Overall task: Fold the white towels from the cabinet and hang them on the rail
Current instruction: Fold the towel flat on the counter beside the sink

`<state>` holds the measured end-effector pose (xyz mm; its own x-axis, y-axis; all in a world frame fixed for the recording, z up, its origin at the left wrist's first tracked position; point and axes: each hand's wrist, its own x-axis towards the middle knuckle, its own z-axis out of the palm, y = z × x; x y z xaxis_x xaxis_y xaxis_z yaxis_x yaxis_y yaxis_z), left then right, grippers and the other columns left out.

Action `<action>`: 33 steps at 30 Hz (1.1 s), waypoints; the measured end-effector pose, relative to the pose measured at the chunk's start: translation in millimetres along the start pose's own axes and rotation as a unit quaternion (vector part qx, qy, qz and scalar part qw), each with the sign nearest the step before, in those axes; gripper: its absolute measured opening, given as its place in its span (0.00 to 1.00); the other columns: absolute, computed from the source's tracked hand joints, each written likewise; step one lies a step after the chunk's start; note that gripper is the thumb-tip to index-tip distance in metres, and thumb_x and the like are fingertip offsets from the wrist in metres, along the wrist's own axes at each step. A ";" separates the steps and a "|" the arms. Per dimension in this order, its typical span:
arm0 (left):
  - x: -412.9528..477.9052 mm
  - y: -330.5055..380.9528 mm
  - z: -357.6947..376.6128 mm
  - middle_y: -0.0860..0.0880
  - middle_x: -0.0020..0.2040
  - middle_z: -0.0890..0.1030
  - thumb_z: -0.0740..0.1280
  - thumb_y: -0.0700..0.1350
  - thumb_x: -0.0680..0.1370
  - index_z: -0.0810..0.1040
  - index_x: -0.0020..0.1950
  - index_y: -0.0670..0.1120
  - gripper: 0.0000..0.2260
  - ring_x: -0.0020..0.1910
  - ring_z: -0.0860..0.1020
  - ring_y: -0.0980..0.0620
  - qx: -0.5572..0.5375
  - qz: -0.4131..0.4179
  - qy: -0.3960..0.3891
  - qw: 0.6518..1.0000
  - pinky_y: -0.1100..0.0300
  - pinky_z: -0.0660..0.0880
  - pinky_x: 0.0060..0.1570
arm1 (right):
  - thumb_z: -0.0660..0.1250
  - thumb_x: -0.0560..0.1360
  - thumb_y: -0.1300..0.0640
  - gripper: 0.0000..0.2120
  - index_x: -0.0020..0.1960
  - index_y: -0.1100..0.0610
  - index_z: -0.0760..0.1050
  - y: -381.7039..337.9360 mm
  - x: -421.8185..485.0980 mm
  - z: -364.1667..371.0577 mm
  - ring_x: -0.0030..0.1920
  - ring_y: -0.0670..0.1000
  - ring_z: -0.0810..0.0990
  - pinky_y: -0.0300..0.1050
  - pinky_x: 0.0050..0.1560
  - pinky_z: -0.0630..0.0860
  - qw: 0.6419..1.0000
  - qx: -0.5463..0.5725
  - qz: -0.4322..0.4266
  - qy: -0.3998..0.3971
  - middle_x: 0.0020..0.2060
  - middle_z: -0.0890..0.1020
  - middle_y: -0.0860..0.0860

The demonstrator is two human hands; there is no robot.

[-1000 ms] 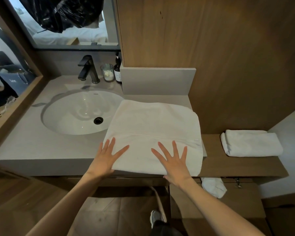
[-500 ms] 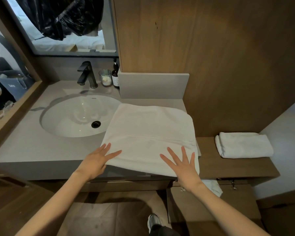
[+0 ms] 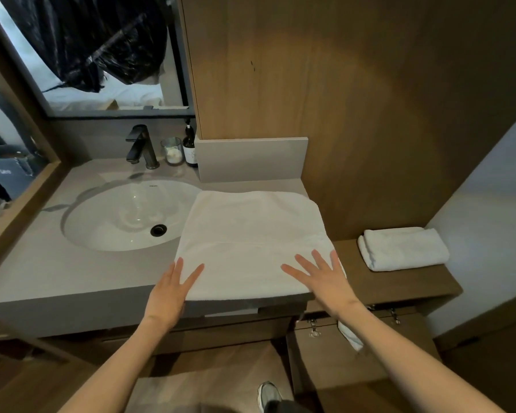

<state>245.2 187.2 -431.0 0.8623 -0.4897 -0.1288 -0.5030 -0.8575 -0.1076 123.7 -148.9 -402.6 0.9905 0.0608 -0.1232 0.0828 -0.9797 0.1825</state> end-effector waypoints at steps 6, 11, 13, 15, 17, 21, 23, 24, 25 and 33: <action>3.7 -12.1 -24.0 0.46 0.78 0.56 0.61 0.39 0.79 0.54 0.77 0.58 0.31 0.73 0.63 0.45 -0.116 0.038 -0.032 0.992 0.56 0.70 0.65 | 0.66 0.73 0.68 0.38 0.75 0.41 0.60 13.7 -4.8 -23.9 0.71 0.58 0.67 0.57 0.75 0.54 0.995 0.034 0.072 0.064 0.71 0.70 0.50; 16.6 -30.0 -45.1 0.48 0.62 0.77 0.63 0.38 0.77 0.75 0.66 0.51 0.18 0.58 0.75 0.47 -0.296 0.006 0.021 0.955 0.60 0.71 0.53 | 0.64 0.75 0.65 0.21 0.65 0.47 0.73 31.3 0.5 -45.8 0.61 0.50 0.72 0.47 0.55 0.75 0.954 0.179 0.176 0.165 0.62 0.77 0.45; 26.4 -34.9 -59.6 0.51 0.49 0.81 0.66 0.39 0.77 0.79 0.52 0.54 0.11 0.48 0.77 0.50 -0.344 -0.023 0.064 0.936 0.66 0.67 0.40 | 0.63 0.76 0.65 0.17 0.61 0.49 0.75 39.2 11.2 -51.3 0.58 0.49 0.71 0.47 0.50 0.75 0.924 0.256 0.201 0.201 0.58 0.77 0.46; 39.3 -39.3 -73.8 0.55 0.39 0.79 0.70 0.43 0.75 0.75 0.43 0.58 0.10 0.41 0.76 0.50 -0.392 -0.062 0.101 0.912 0.69 0.65 0.35 | 0.62 0.77 0.65 0.14 0.58 0.51 0.76 47.6 27.3 -55.2 0.55 0.49 0.72 0.44 0.49 0.74 0.892 0.318 0.210 0.241 0.56 0.78 0.48; 54.5 -44.9 -84.0 0.53 0.38 0.78 0.72 0.44 0.74 0.75 0.45 0.52 0.06 0.38 0.76 0.50 -0.447 -0.094 0.126 0.881 0.65 0.69 0.35 | 0.61 0.77 0.66 0.13 0.56 0.52 0.76 56.6 45.5 -58.4 0.53 0.49 0.74 0.42 0.47 0.73 0.858 0.375 0.218 0.274 0.53 0.78 0.49; 95.1 -50.3 -96.4 0.50 0.44 0.80 0.73 0.46 0.74 0.75 0.51 0.44 0.11 0.42 0.78 0.53 -0.538 -0.124 0.144 0.821 0.61 0.75 0.41 | 0.60 0.77 0.66 0.11 0.56 0.55 0.74 74.3 80.6 -63.4 0.50 0.48 0.73 0.42 0.47 0.69 0.813 0.436 0.257 0.288 0.53 0.74 0.51; 121.2 -50.9 -97.7 0.48 0.47 0.81 0.74 0.46 0.73 0.76 0.53 0.43 0.13 0.45 0.79 0.49 -0.563 -0.154 0.146 0.799 0.58 0.75 0.46 | 0.60 0.78 0.65 0.10 0.57 0.56 0.72 82.8 99.0 -63.0 0.51 0.49 0.72 0.42 0.48 0.70 0.800 0.457 0.278 0.273 0.53 0.72 0.51; 135.2 -51.1 -98.0 0.46 0.49 0.81 0.74 0.47 0.73 0.77 0.54 0.42 0.14 0.47 0.79 0.48 -0.570 -0.168 0.146 0.791 0.57 0.75 0.48 | 0.60 0.78 0.65 0.09 0.57 0.55 0.71 87.8 109.0 -61.3 0.51 0.49 0.73 0.42 0.48 0.70 0.793 0.466 0.288 0.268 0.53 0.72 0.50; 149.8 -51.1 -98.3 0.46 0.50 0.81 0.74 0.47 0.73 0.77 0.55 0.42 0.15 0.49 0.78 0.47 -0.571 -0.181 0.143 0.788 0.56 0.75 0.50 | 0.60 0.78 0.65 0.10 0.57 0.54 0.70 93.6 119.4 -58.8 0.51 0.50 0.73 0.42 0.49 0.71 0.785 0.475 0.296 0.265 0.53 0.73 0.50; 239.0 -49.3 -78.3 0.42 0.58 0.79 0.67 0.53 0.77 0.75 0.62 0.40 0.20 0.56 0.76 0.43 -0.539 -0.226 0.116 0.803 0.52 0.71 0.56 | 0.62 0.78 0.64 0.12 0.59 0.52 0.70 130.9 190.2 -30.2 0.42 0.47 0.73 0.45 0.46 0.73 0.746 0.539 0.322 0.221 0.41 0.73 0.43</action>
<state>480.6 100.1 -379.3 0.9933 0.0007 -0.1160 0.0985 -0.5326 0.8406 326.3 -259.8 -372.6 0.7456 -0.6658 0.0279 -0.3270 -0.4020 -0.8553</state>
